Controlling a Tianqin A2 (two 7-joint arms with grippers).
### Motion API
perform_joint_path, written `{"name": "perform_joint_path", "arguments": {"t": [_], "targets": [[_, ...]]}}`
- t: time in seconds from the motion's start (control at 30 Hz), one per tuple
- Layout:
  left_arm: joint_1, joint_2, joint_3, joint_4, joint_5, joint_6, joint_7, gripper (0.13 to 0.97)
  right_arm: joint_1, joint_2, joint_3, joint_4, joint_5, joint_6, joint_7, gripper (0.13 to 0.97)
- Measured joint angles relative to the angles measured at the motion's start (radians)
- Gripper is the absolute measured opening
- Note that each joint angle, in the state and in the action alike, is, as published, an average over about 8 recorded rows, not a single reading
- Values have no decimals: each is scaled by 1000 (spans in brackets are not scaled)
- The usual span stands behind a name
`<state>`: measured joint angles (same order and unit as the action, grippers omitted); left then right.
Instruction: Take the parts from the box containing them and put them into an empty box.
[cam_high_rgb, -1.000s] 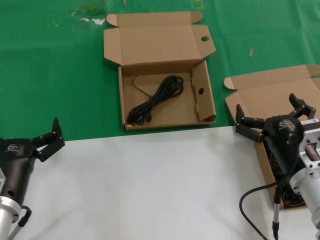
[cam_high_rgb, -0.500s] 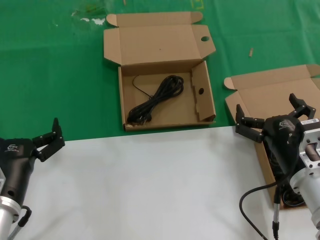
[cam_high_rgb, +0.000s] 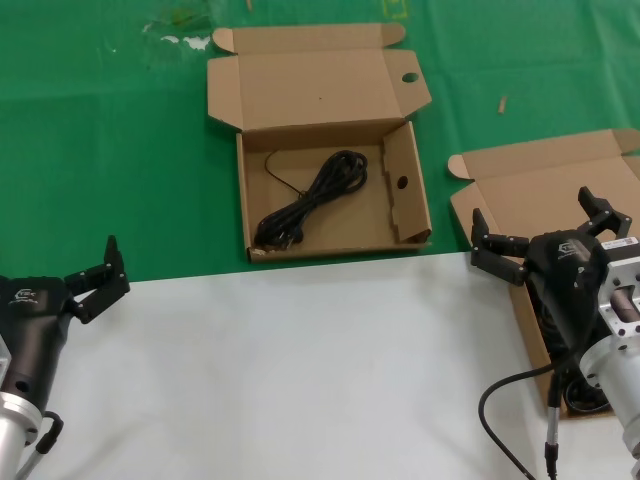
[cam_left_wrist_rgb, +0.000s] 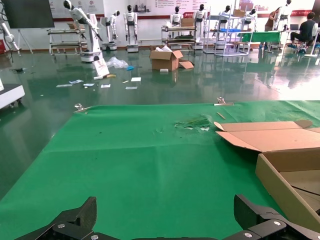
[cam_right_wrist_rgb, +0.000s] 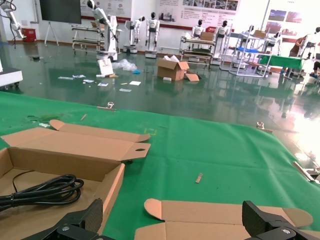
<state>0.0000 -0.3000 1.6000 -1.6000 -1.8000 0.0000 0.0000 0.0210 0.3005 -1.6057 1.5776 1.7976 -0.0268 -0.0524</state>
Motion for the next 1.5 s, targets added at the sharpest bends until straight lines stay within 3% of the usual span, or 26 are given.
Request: {"name": "perform_joint_path", "arguments": {"t": [1.5], "targets": [[0,0,0,0,0,0,0,966,0,0,0,0,0,0,0,966]]}}
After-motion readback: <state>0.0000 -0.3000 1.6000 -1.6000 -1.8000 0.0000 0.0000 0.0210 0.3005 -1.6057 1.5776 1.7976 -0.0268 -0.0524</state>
